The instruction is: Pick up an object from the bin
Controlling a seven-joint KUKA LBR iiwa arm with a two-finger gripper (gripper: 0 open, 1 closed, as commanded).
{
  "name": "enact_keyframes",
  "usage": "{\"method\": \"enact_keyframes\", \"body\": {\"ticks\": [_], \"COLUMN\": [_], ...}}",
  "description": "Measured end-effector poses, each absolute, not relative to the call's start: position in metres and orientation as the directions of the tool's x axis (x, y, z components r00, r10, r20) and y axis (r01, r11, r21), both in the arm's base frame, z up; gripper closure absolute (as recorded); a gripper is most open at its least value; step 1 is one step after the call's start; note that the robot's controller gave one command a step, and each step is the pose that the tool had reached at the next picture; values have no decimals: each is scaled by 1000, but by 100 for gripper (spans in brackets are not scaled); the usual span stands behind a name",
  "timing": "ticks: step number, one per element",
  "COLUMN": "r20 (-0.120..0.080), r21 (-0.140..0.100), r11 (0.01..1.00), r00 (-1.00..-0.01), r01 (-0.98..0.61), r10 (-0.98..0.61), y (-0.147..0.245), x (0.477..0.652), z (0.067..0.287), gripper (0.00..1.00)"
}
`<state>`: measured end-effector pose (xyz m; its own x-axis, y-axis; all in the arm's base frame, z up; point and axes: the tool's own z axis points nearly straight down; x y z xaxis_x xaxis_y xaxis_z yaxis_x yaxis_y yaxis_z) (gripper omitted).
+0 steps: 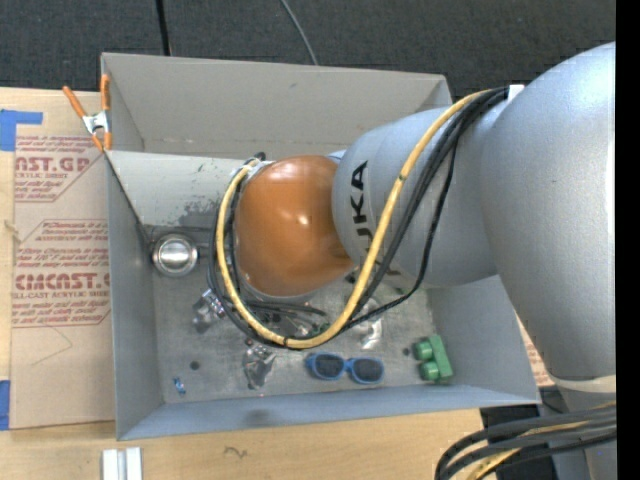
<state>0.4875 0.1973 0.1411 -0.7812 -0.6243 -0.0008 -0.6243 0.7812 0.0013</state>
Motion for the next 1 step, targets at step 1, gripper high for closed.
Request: {"method": "enact_keyframes", "body": {"ticks": [1], "r20": [1], "r21": [-1], "r11": [704], "r00": [-704], "r01": [-710], "r10": [-710], "y": [121], "x": [538], "z": [77], "gripper": [0]}}
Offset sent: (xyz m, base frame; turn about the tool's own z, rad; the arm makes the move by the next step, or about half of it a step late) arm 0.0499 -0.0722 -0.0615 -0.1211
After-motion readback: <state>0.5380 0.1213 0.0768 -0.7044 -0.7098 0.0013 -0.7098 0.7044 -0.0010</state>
